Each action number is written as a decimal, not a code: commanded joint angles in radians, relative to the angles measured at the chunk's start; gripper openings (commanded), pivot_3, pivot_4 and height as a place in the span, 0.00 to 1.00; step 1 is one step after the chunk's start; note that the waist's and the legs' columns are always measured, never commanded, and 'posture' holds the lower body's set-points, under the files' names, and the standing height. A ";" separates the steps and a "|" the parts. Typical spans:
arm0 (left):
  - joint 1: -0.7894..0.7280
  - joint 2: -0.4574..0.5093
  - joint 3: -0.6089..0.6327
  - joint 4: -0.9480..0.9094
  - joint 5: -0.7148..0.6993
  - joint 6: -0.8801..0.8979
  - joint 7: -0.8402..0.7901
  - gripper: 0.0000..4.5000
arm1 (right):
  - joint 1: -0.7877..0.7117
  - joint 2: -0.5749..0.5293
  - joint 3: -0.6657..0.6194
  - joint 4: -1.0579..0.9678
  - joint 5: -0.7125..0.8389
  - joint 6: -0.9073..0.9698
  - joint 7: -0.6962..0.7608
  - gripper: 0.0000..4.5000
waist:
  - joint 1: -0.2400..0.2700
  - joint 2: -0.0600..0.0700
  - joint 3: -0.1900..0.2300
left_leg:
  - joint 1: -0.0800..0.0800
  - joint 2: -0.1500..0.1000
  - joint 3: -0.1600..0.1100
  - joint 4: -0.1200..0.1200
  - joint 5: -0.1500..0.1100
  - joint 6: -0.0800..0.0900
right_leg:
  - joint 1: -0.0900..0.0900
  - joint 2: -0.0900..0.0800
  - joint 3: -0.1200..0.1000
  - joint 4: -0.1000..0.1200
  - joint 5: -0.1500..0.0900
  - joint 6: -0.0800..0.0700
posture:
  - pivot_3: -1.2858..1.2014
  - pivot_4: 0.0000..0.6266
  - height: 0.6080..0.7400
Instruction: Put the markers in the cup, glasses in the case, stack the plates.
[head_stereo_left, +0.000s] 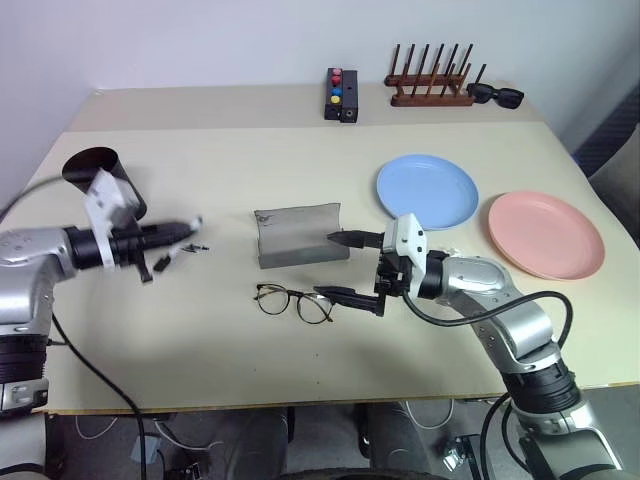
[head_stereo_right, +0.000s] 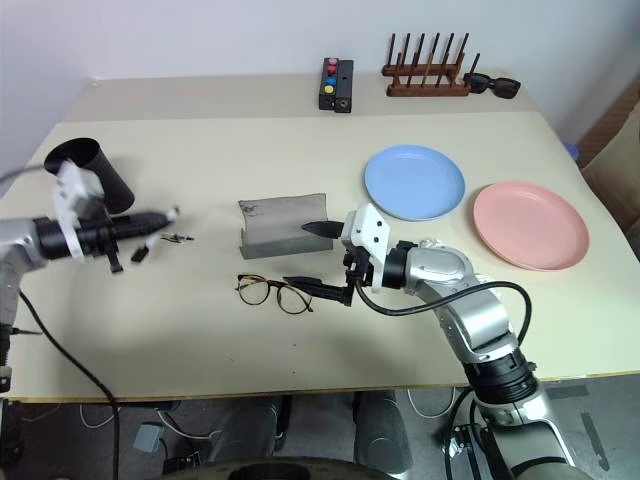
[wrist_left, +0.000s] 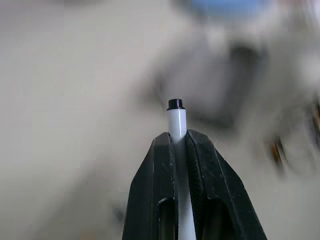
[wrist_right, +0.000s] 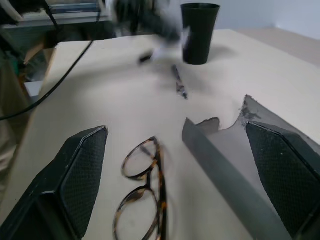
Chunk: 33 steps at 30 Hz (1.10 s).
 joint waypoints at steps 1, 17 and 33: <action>-0.067 -0.046 0.096 -0.045 -0.003 -0.050 0.206 0.01 | -0.039 0.041 0.009 0.027 -0.043 -0.077 -0.029 1.00 | -0.001 0.000 0.000 | 0.001 0.000 0.000 0.000 0.000 0.000 | 0.000 0.000 0.000 0.000 0.000 0.000 | 0.52 0.24 0.95; -0.337 -0.143 0.086 0.607 0.392 -0.785 0.991 0.01 | -0.083 0.235 0.054 0.116 -0.093 -0.188 -0.107 1.00 | 0.001 -0.002 -0.001 | 0.001 -0.001 0.000 -0.001 0.001 -0.002 | -0.001 0.001 0.000 0.000 0.001 0.000 | 0.52 0.24 0.95; -0.439 -0.182 0.045 0.964 0.367 -0.958 1.017 0.01 | -0.060 0.271 0.047 0.084 -0.035 -0.151 -0.104 1.00 | -0.004 -0.002 -0.001 | 0.001 -0.001 0.000 -0.001 0.001 -0.002 | -0.001 0.001 0.000 0.001 0.002 0.001 | 0.52 0.24 0.95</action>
